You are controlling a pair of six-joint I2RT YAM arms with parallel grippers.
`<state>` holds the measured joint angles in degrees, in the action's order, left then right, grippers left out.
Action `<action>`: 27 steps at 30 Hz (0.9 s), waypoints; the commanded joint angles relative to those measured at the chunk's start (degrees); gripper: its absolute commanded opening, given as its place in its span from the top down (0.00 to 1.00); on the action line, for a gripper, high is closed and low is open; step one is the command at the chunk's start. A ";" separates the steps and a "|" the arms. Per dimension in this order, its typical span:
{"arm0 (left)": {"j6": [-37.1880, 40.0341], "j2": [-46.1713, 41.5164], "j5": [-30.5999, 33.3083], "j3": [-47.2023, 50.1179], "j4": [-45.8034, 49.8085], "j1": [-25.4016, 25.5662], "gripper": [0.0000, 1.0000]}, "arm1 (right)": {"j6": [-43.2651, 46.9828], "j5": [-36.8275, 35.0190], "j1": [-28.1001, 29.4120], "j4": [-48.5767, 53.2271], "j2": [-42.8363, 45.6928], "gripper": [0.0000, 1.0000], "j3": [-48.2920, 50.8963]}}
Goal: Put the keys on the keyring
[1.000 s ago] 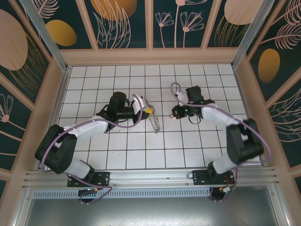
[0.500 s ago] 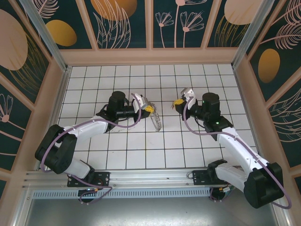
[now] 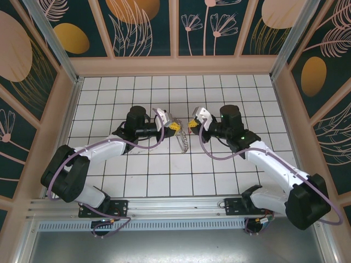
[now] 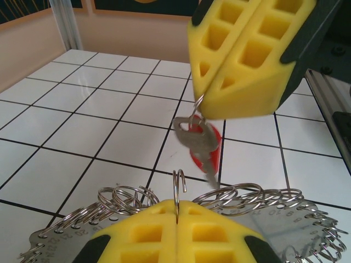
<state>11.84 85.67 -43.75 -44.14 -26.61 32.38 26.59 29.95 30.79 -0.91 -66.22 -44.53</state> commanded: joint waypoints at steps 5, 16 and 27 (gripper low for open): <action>-0.46 -1.20 -2.03 0.11 -2.22 0.40 1.00 | 3.72 1.56 1.82 0.43 -2.98 1.00 -3.96; -0.42 -1.03 -1.43 -0.10 -1.87 0.33 1.00 | 4.00 3.62 3.01 0.36 -6.42 1.00 -6.06; -0.74 -1.09 -0.39 -0.12 -1.59 0.33 1.00 | 3.85 3.00 3.84 1.20 -7.49 1.00 -6.93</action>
<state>11.70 85.67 -43.20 -44.14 -25.47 32.38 29.71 31.55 33.76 -0.60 -73.56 -49.91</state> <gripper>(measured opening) 0.048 0.047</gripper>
